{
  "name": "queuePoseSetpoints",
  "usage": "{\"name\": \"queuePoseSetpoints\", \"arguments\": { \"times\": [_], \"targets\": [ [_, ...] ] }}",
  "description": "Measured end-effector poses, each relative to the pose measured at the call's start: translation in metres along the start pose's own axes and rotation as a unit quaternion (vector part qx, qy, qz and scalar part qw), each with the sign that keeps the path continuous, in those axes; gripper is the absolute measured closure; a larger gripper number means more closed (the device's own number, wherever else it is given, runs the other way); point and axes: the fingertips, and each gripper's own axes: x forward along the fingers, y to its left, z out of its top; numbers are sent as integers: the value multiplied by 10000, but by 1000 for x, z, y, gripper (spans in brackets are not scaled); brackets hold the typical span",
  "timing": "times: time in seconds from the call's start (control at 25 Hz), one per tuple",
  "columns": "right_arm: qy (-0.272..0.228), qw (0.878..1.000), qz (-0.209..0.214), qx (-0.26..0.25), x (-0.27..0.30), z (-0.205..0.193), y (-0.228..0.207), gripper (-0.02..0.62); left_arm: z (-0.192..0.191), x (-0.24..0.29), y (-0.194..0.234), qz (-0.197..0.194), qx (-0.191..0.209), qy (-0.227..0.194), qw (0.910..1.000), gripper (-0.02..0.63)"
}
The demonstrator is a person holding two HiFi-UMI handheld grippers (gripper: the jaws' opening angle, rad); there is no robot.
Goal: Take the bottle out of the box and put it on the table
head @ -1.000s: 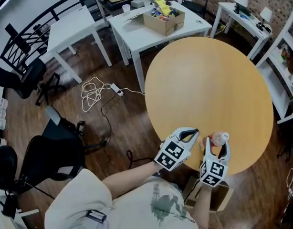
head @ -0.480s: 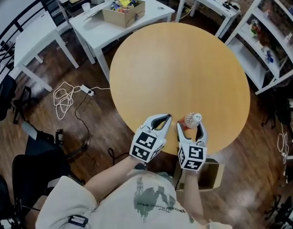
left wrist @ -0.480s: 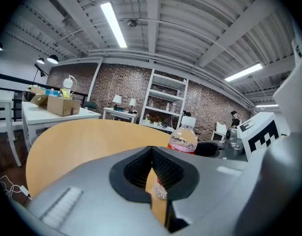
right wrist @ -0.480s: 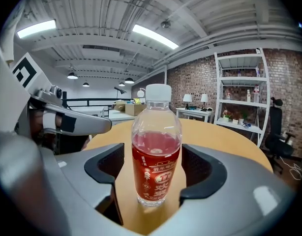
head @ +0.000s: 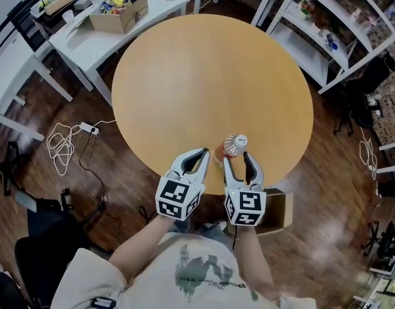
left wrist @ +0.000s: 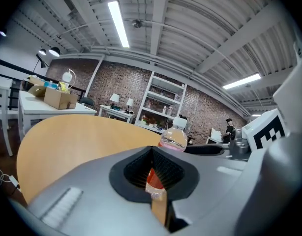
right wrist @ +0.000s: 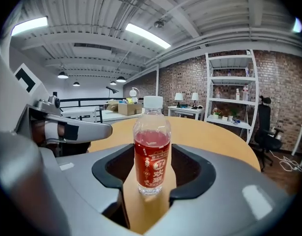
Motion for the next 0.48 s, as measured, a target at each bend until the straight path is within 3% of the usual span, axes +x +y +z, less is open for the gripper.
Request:
{"name": "queuePoseSetpoints", "arguments": {
  "times": [0.28, 0.48],
  "targets": [
    [-137, 9996, -239, -16, -33, -3, 6, 519, -11, -21, -22, -119, -72, -65, 9999, 606],
    [-330, 9994, -95, -32, -68, 4, 17, 580, -11, -46, -49, -120, 55, -175, 9998, 606]
  ]
}}
